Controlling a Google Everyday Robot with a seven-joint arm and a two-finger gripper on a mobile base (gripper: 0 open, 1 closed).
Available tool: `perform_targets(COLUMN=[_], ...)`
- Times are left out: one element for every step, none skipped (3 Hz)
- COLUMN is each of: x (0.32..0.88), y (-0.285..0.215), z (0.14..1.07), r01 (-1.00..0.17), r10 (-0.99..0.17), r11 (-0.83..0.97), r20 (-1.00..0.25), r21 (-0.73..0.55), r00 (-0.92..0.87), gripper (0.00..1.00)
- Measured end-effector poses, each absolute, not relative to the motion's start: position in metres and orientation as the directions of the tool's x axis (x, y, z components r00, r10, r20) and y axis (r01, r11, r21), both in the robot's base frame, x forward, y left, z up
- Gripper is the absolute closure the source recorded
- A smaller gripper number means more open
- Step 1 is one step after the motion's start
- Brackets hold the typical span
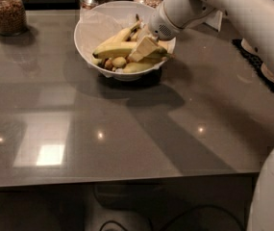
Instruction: Pick banana from white bowl
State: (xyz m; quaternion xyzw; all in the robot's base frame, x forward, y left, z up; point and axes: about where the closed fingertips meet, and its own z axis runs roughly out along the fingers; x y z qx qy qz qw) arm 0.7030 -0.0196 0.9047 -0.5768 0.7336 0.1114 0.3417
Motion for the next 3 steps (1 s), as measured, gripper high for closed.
perform_targets(x=[0.704, 0.694, 0.675], y=[-0.019, -0.020, -0.026], z=[0.909, 0.930, 0.957], r01=[-0.929, -0.935, -0.935], r10=[-0.763, -0.756, -0.761], r11=[0.309, 0.293, 0.264], r20=[-0.636, -0.647, -0.646], r21=[-0.203, -0.201, -0.235], r00=[-0.115, -0.098, -0.052], gripper=[0.72, 0.94, 1.00])
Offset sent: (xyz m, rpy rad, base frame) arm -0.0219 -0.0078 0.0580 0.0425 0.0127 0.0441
